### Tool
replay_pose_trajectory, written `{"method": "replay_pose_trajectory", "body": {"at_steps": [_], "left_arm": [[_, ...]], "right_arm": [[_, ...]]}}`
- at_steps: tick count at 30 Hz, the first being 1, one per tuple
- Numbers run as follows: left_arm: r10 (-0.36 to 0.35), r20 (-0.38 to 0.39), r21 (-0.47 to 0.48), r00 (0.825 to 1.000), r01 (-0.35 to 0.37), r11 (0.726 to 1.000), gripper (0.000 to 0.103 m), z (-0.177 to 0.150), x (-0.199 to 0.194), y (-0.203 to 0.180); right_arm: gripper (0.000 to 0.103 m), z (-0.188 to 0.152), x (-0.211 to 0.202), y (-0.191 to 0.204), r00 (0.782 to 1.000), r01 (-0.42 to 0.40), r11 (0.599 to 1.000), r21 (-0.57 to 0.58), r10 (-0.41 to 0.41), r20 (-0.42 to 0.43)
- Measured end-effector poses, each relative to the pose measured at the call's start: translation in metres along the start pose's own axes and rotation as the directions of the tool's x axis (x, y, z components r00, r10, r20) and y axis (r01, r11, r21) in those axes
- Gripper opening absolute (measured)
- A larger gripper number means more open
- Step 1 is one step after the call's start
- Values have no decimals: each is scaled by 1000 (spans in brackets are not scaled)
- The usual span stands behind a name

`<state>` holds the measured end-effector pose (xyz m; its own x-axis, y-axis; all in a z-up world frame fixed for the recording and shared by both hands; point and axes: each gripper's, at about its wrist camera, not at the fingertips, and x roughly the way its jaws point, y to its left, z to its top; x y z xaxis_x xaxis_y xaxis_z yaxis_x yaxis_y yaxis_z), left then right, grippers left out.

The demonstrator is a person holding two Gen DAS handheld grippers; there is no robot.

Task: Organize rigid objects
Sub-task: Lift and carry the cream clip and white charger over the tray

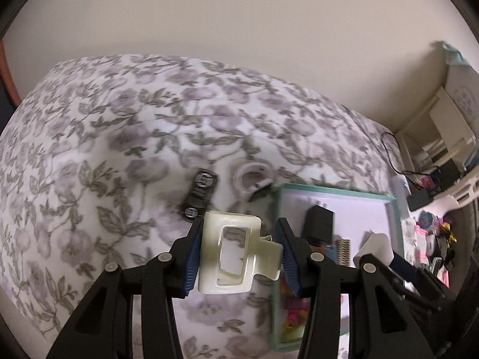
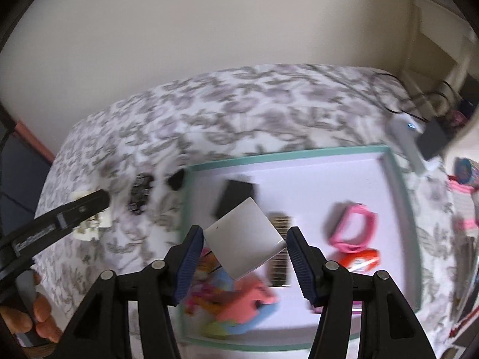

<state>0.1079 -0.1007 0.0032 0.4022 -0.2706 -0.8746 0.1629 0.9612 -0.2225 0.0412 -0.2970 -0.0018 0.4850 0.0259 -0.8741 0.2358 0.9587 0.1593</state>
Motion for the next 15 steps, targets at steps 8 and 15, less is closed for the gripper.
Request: {"method": "replay_pose_trajectory", "body": {"at_steps": [8,15], "left_arm": [[-78,-80,79,994,84,993,49,-16,20,-52],[-103,-131,170,986,125,978,49,-35,33,-96]], "right_arm": [[61,0,16,-60,989,137,987,78,-132,-72],[61,-2,21,-72,983,168,983,75,-160,-94]]}}
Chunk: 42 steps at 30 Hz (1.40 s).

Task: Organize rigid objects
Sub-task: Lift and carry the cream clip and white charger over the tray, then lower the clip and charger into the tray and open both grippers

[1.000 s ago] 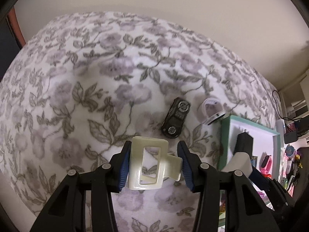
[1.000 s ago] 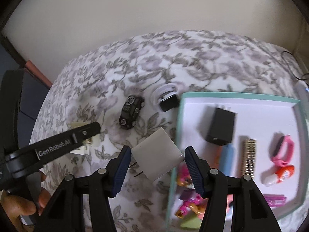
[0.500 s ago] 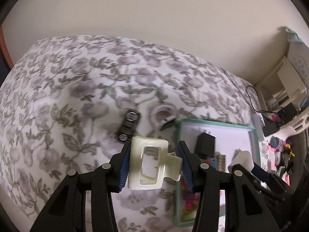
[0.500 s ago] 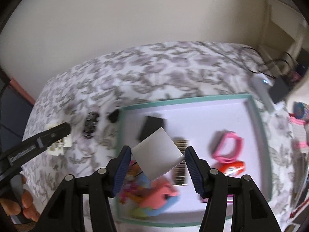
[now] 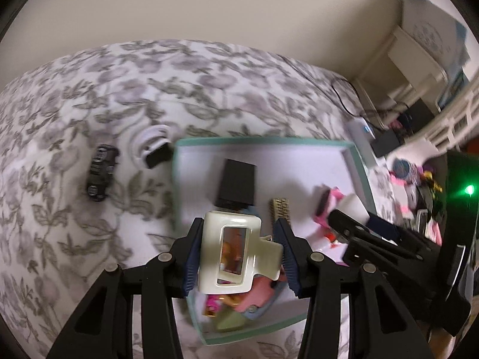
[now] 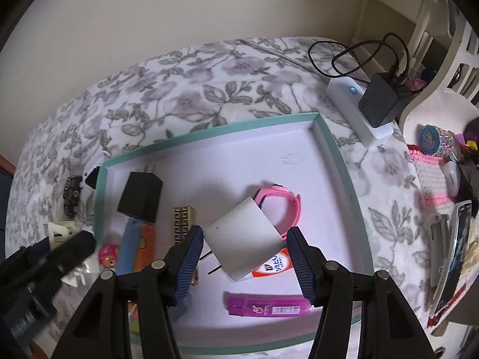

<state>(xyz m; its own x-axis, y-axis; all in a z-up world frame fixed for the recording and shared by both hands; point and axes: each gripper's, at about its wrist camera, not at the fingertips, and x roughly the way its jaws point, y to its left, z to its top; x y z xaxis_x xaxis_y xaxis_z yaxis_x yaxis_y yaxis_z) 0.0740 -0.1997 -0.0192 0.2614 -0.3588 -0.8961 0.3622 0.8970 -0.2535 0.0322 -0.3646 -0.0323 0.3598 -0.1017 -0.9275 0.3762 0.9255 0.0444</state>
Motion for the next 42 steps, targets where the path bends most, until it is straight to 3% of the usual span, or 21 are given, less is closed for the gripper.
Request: {"method": "replay_pose_trajectory", "body": {"at_steps": [10,42], "left_arm": [[33,-28,69,999,-31,997,49,-8,20,-21],[58,-69,82,996,-52,995,50,-12,37,-23]], "right_arm": [[61,-1,10,-5,999,18,1000,0,-18,-30],[62,0,19,-5,997,20,1000,-10,-21,-69]]}}
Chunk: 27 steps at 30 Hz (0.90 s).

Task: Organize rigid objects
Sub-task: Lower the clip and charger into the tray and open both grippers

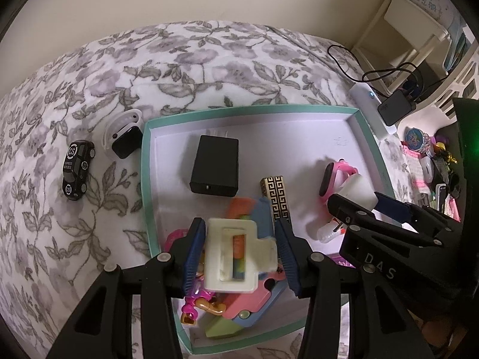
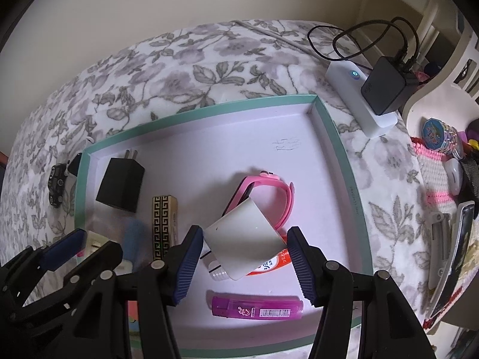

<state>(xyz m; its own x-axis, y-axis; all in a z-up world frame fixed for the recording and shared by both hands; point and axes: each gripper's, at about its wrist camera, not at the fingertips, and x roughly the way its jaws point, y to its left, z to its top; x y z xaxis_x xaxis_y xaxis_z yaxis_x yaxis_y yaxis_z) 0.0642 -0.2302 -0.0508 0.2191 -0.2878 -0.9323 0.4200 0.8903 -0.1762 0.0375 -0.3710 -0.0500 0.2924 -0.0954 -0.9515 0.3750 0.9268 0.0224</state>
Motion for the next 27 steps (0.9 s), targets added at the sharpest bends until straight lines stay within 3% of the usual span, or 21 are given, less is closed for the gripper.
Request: {"method": "replay_pose_trajectory", "body": {"at_steps": [17,27], "left_arm": [[-27,56,-20,998,28,999,54,7,-25,3],[3,104,-101,995,7,995,54,13,-40,31]], "right_arm": [[62,8,-36,-2,992,-44,999,15,42,118],[62,8,-40,3,990,-37,999,-1,36,134]]}}
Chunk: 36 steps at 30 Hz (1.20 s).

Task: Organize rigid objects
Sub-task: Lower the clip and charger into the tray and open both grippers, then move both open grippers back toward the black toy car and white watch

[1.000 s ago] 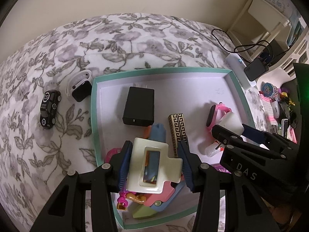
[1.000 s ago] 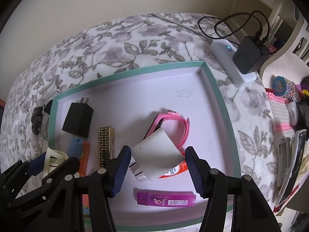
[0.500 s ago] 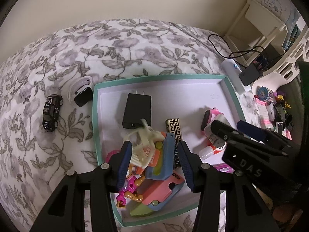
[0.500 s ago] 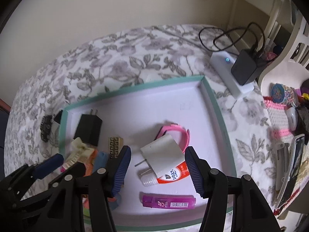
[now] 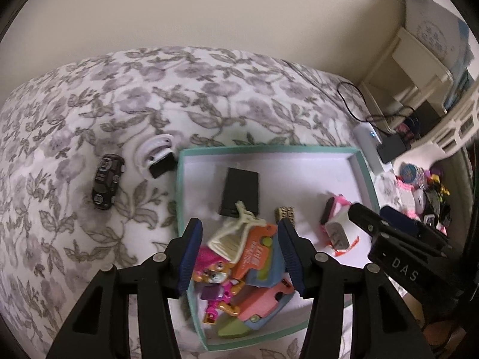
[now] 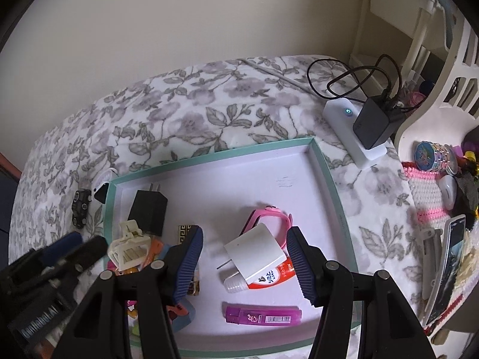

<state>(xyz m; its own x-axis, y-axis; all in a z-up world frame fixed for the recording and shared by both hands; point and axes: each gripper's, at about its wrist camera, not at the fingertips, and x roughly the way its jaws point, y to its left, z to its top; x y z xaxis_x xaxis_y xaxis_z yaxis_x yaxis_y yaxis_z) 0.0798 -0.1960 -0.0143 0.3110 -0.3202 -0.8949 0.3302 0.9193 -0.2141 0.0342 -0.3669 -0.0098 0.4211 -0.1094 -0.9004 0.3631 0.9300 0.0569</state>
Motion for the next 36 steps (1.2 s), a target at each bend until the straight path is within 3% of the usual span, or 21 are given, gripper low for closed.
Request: {"method": "replay_pose_trajectory", "body": {"at_steps": [14,21,24,36], "left_arm": [[87,5,-113,996,-86,990,61,2,-1,40],[139,19,-147,990,-135,980,71,3,-3,53],[167,25,-164,986,-161,973,91,4,-4,59],[248,98,-187,964,-227,956,100,6,-19,76]], "right_arm": [[62,-6,14,24,999,22,997,-77,-24,-28],[92,-6,15,28,999,43,995,-89,-43,-2],[103,-6,15,29,999,42,995,-92,-41,10],[103,-7,16,38,999,27,994,-106,-25,28]]}}
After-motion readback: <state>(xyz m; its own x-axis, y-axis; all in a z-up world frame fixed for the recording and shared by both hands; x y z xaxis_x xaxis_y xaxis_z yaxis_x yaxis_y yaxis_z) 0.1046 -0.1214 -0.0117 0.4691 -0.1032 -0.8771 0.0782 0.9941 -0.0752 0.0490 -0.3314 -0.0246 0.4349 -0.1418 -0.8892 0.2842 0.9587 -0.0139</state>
